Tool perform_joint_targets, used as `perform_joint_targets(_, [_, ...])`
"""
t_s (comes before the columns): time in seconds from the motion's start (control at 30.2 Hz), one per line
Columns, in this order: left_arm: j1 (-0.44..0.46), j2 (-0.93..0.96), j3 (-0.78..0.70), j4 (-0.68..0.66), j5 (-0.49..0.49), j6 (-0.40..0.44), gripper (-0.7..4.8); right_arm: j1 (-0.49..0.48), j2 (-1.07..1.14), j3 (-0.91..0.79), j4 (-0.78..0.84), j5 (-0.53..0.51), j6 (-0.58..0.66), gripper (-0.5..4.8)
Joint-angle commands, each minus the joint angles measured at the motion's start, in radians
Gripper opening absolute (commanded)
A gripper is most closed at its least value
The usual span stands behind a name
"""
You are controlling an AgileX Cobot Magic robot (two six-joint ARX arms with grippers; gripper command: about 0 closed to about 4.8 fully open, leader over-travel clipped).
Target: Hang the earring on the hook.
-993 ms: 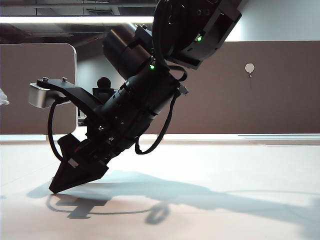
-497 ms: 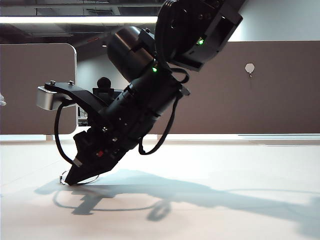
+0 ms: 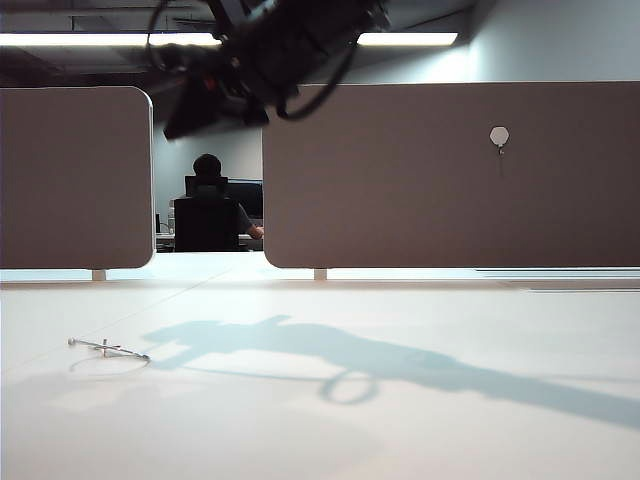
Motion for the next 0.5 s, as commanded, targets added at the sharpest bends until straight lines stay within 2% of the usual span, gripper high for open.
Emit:
perform_joint_targets(0.03, [0.0, -0.002, 0.009, 0.013, -0.003, 0.004, 4.79, 0.0, 0.024, -0.002, -0.077, -0.048, 0.023, 0.37])
perform_joint_targets(0.07, [0.0, -0.002, 0.009, 0.013, -0.002, 0.003, 4.79, 0.013, 0.039, -0.002, -0.103, -0.048, 0.023, 1.52])
perform_joint_targets(0.1, [0.0, -0.002, 0.009, 0.013, -0.002, 0.003, 4.79, 0.013, 0.042, -0.002, -0.12, -0.047, 0.023, 2.27])
perform_joint_targets(0.13, [0.0, -0.002, 0.009, 0.013, -0.002, 0.003, 4.79, 0.016, 0.052, -0.002, -0.13, -0.044, 0.023, 2.77])
perform_joint_targets(0.17, [0.0, -0.002, 0.009, 0.013, -0.003, 0.003, 4.79, 0.027, 0.068, -0.001, -0.14, -0.035, 0.022, 2.98])
perform_joint_targets(0.3, [0.0, -0.002, 0.009, 0.012, -0.003, 0.003, 4.79, 0.047, 0.138, -0.002, -0.142, 0.009, 0.022, 2.97])
perform_joint_targets(0.5, [0.0, -0.002, 0.009, 0.011, -0.003, 0.004, 4.79, 0.073, 0.241, -0.002, -0.167, 0.014, 0.019, 2.97])
